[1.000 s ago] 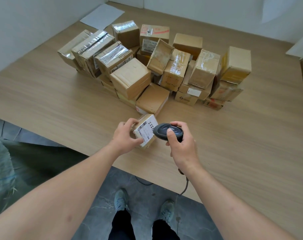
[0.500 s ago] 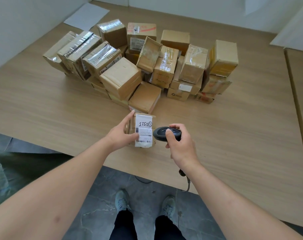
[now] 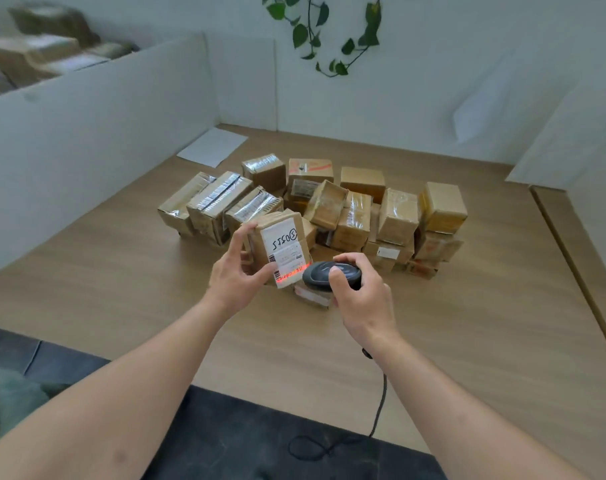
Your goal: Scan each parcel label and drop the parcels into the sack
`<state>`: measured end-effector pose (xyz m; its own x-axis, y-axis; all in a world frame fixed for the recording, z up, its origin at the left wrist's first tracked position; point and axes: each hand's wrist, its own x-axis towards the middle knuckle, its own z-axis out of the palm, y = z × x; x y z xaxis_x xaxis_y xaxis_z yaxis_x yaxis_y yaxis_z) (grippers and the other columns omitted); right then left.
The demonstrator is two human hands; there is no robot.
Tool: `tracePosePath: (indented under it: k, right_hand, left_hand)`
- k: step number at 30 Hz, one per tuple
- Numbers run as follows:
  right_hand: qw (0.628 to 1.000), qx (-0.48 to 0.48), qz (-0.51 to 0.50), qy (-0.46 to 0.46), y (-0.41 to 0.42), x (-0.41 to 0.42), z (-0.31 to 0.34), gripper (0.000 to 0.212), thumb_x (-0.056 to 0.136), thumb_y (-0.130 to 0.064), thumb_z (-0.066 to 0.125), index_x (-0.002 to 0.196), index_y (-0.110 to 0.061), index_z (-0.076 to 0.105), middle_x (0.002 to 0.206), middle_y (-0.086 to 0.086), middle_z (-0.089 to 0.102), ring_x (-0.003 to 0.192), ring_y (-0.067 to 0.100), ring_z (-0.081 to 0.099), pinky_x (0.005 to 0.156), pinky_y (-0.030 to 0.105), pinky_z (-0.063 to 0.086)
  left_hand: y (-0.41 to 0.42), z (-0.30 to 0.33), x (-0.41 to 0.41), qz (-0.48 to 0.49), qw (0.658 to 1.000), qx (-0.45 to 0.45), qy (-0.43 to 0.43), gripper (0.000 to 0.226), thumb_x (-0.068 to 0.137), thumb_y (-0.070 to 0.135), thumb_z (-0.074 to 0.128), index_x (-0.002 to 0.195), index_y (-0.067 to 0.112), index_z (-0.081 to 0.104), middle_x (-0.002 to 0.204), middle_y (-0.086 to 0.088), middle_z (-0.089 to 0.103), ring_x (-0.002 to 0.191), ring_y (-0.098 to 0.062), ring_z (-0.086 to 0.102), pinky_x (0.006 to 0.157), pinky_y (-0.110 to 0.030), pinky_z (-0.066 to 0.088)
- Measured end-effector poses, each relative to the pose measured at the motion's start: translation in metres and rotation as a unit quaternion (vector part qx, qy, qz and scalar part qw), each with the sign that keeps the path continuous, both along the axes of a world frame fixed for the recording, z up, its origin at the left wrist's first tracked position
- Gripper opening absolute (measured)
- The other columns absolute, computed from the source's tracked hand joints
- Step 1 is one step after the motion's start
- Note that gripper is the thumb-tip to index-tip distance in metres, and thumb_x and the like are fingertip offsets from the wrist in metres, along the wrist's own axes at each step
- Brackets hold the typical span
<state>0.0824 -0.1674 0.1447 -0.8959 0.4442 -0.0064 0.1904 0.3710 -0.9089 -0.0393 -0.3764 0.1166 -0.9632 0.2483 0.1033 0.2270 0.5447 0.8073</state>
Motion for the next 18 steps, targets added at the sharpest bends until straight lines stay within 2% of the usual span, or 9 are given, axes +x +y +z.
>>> tracePosePath:
  k: [2,7,9,10,13,14,16,18]
  right_hand:
    - [1.000,0.005,-0.002,0.005,-0.013,-0.005,0.012,0.011,0.103,-0.040,0.063,0.114,-0.037,0.064,0.100,-0.011,0.073,0.089,0.010,0.069,0.061,0.015,0.050]
    - [1.000,-0.003,0.014,0.021,-0.038,-0.011,0.033,0.014,0.105,-0.033,0.064,0.118,-0.030,0.065,0.101,-0.004,0.073,0.084,0.011,0.071,0.055,0.014,0.051]
    - [0.999,0.016,0.024,0.028,-0.044,-0.011,0.037,0.014,0.104,-0.038,0.064,0.117,-0.034,0.065,0.098,-0.008,0.073,0.081,0.009,0.071,0.059,0.019,0.054]
    - [0.999,0.027,0.029,0.029,-0.048,-0.011,0.037,0.015,0.102,-0.045,0.063,0.115,-0.038,0.064,0.096,-0.012,0.073,0.082,0.009,0.071,0.064,0.028,0.058]
    - [0.997,0.030,0.060,0.027,-0.060,-0.012,0.036,0.028,0.092,-0.059,0.056,0.114,-0.042,0.062,0.096,-0.015,0.072,0.090,0.012,0.071,0.078,0.046,0.064]
    - [0.997,0.019,0.075,0.031,-0.064,-0.011,0.034,0.028,0.092,-0.060,0.057,0.115,-0.043,0.062,0.098,-0.015,0.072,0.092,0.013,0.071,0.079,0.047,0.065]
    - [0.993,0.002,0.109,0.045,-0.075,-0.010,0.031,0.020,0.100,-0.052,0.062,0.118,-0.042,0.062,0.102,-0.015,0.071,0.095,0.013,0.070,0.080,0.042,0.064]
    - [0.988,-0.015,0.143,0.053,-0.088,-0.005,0.025,0.016,0.105,-0.044,0.064,0.121,-0.039,0.062,0.105,-0.014,0.070,0.098,0.012,0.069,0.079,0.035,0.061]
  left_hand:
    - [-0.012,0.009,-0.009,-0.008,1.000,0.004,0.003,0.080,0.090,0.038,0.080,0.145,0.061,0.027,0.122,0.007,0.068,0.104,-0.014,0.066,0.076,-0.019,0.046]
    - [-0.038,0.026,-0.015,-0.006,1.000,0.015,0.014,0.080,0.091,0.036,0.080,0.145,0.060,0.027,0.121,0.008,0.069,0.100,-0.007,0.065,0.073,-0.012,0.045]
    - [-0.047,0.029,-0.012,0.005,1.000,0.022,0.018,0.080,0.090,0.035,0.080,0.145,0.061,0.027,0.119,0.010,0.070,0.102,-0.008,0.066,0.073,-0.011,0.045]
    - [-0.052,0.029,-0.010,0.011,0.999,0.029,0.016,0.081,0.090,0.035,0.080,0.145,0.062,0.028,0.118,0.010,0.070,0.103,-0.009,0.067,0.075,-0.014,0.050]
    - [-0.069,0.028,0.002,0.025,0.998,0.054,0.015,0.083,0.090,0.032,0.080,0.148,0.063,0.029,0.122,0.006,0.070,0.107,-0.014,0.070,0.087,-0.037,0.063]
    - [-0.076,0.029,0.008,0.029,0.998,0.061,0.016,0.084,0.092,0.030,0.079,0.152,0.060,0.029,0.124,0.004,0.069,0.106,-0.011,0.070,0.087,-0.036,0.064]
    - [-0.090,0.030,0.024,0.042,0.997,0.066,0.013,0.085,0.096,0.027,0.075,0.158,0.057,0.024,0.129,0.003,0.066,0.107,-0.006,0.068,0.084,-0.025,0.063]
    - [-0.109,0.030,0.043,0.065,0.996,0.055,0.004,0.085,0.100,0.030,0.070,0.159,0.061,0.017,0.131,0.003,0.063,0.109,-0.008,0.067,0.082,-0.024,0.062]
